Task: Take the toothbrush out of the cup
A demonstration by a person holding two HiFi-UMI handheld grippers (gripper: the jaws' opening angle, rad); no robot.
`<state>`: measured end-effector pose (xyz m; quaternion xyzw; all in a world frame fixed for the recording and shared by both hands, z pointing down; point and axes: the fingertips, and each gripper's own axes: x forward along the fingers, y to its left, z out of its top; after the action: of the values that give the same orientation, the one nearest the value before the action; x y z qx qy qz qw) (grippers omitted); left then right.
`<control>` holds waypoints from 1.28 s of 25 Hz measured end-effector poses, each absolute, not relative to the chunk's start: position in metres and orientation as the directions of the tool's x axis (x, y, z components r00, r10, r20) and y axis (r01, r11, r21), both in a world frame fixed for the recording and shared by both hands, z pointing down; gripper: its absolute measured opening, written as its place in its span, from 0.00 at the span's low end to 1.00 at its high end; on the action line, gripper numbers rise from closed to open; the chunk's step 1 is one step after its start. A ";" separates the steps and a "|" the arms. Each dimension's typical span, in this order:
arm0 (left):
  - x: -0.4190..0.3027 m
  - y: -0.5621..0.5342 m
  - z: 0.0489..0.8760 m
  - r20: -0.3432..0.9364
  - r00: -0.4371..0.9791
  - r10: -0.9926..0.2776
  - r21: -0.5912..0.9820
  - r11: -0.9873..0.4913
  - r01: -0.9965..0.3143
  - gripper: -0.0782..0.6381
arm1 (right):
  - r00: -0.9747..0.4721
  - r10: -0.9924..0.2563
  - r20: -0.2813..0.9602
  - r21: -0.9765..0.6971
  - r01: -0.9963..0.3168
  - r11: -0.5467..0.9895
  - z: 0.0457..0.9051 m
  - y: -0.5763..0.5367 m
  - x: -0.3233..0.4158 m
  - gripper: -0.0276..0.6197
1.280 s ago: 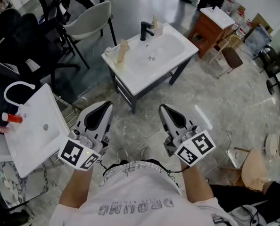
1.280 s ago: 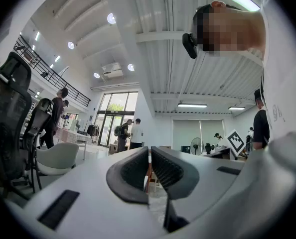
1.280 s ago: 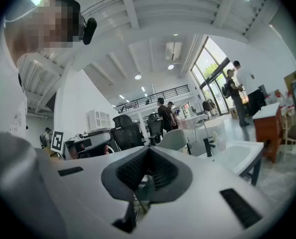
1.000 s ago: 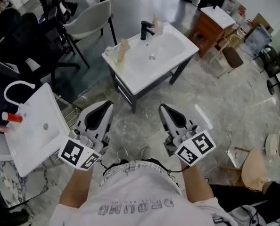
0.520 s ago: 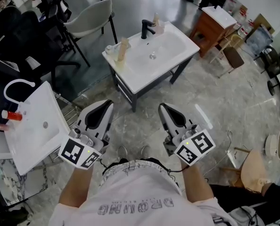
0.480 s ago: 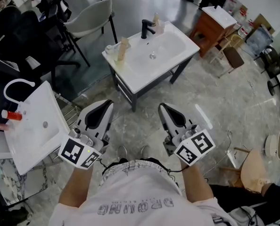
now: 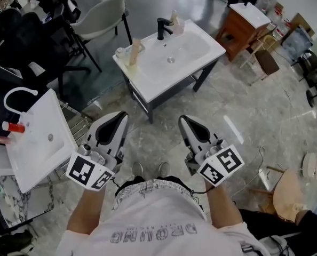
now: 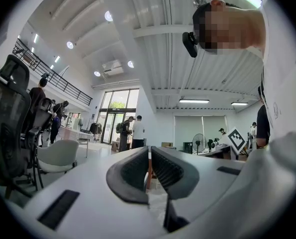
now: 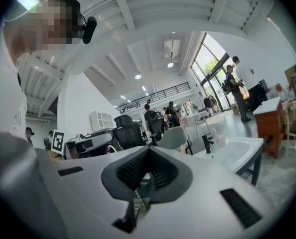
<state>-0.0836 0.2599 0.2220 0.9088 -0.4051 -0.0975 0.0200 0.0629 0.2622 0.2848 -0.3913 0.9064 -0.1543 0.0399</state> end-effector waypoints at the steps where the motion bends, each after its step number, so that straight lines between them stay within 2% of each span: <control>1: -0.079 0.260 0.222 -0.160 0.651 -0.742 0.113 -0.669 -0.735 0.16 | -0.693 -0.719 0.046 -0.312 -0.694 0.649 0.285 0.262 0.067 0.05; 14: -0.031 0.269 0.225 -0.143 0.634 -0.760 0.079 -0.647 -0.758 0.16 | -0.710 -0.703 0.040 -0.298 -0.680 0.670 0.282 0.263 0.114 0.05; 27: -0.038 0.273 0.227 -0.128 0.638 -0.760 0.069 -0.648 -0.758 0.16 | -0.695 -0.718 0.030 -0.280 -0.695 0.662 0.277 0.267 0.108 0.09; 32: -0.046 0.274 0.230 -0.121 0.635 -0.763 0.065 -0.644 -0.762 0.23 | -0.692 -0.721 0.032 -0.277 -0.700 0.659 0.279 0.268 0.102 0.12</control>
<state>-0.0462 0.2740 0.2304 0.9041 -0.4217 -0.0690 0.0040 0.1023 0.2684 0.2790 -0.3905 0.9098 -0.1347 0.0405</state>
